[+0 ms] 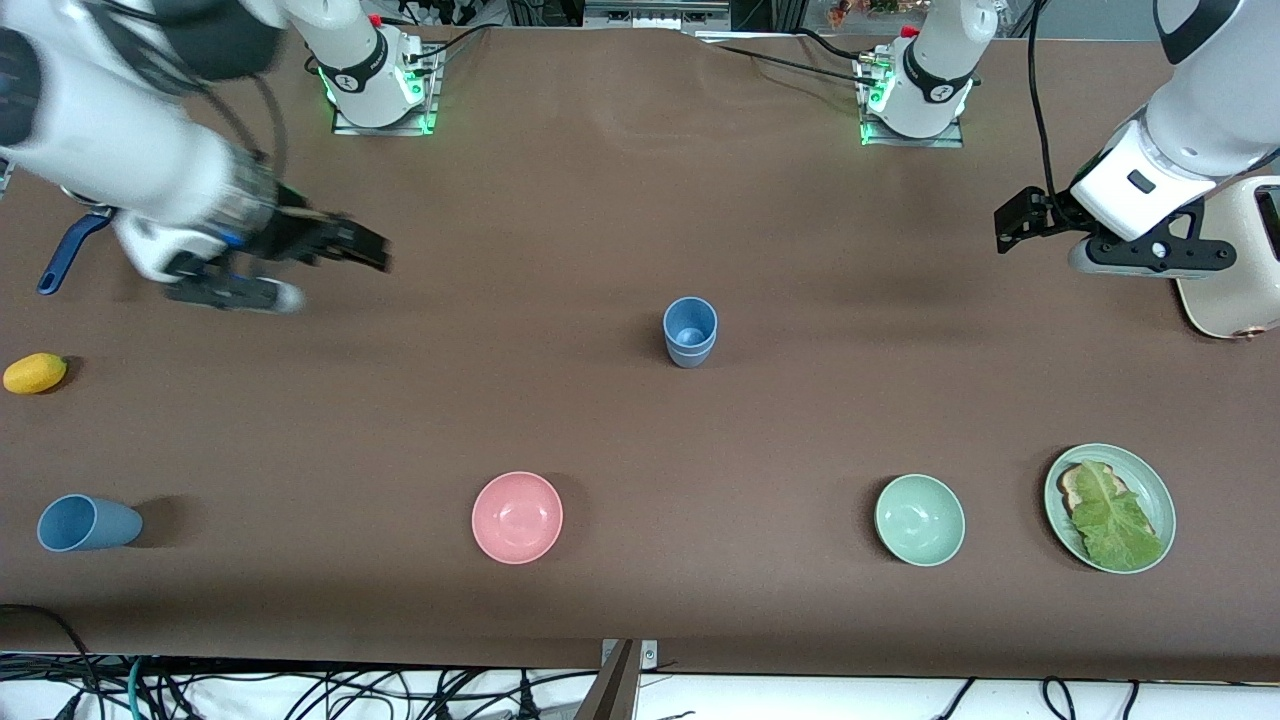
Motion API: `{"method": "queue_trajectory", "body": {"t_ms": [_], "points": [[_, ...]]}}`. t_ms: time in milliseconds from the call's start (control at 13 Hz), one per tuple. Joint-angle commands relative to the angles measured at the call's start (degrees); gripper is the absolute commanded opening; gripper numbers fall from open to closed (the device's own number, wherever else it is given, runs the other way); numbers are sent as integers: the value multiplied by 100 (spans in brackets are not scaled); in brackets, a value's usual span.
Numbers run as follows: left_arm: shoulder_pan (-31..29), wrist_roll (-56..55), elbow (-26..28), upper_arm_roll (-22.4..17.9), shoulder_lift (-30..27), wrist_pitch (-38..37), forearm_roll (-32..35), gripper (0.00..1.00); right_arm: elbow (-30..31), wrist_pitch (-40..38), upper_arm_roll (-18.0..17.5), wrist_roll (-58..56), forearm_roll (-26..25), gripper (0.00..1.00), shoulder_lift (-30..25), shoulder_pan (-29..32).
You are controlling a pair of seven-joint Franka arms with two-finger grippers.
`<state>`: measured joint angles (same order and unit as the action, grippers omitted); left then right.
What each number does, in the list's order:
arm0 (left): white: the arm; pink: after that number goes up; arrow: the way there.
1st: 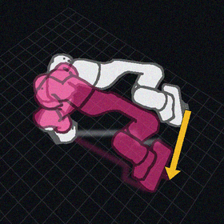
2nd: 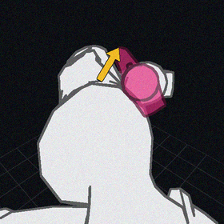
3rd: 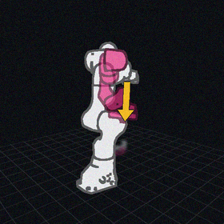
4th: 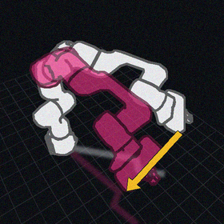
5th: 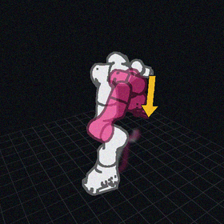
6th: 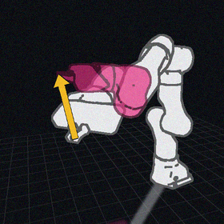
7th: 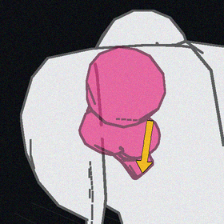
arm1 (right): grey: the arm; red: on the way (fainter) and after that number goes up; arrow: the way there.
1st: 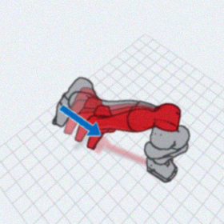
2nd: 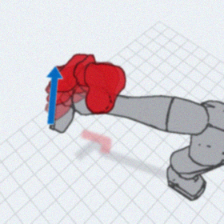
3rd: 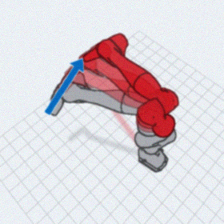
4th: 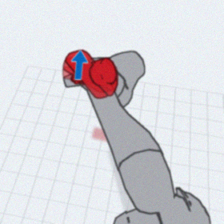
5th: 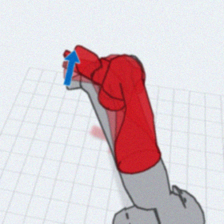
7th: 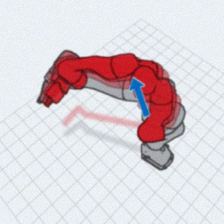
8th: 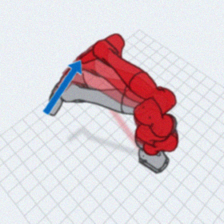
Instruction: Stack blue cups with both arms
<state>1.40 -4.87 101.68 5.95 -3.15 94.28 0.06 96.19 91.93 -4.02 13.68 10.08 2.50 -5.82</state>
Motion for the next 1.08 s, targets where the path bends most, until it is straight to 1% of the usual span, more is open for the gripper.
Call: {"method": "queue_trajectory", "body": {"t_ms": [0, 77, 231, 308, 462, 615, 1000], "points": [[-43, 144, -87, 20, 16, -94, 29, 100, 409, -245, -30, -699, -110, 100, -566, 520], [-52, 144, -87, 20, 16, -94, 29, 100, 400, -255, 93, -717, -329, 100, -645, 521], [-43, 144, -87, 20, 16, -94, 29, 100, 383, -255, 94, -709, -812, 100, -803, 512], [-43, 144, -87, 20, 16, -94, 29, 100, 374, -272, 94, -700, -919, 100, -839, 512], [-43, 144, -87, 20, 16, -94, 29, 100, 234, -404, 94, -691, -972, 100, -805, 512], [-43, 135, -87, 20, 16, -94, 29, 100, -64, -579, 86, -691, -1042, 100, -638, 503], [-43, 135, -148, 20, 25, -77, 11, 100, -188, -659, 94, -665, -1130, 100, -523, 530]]}}
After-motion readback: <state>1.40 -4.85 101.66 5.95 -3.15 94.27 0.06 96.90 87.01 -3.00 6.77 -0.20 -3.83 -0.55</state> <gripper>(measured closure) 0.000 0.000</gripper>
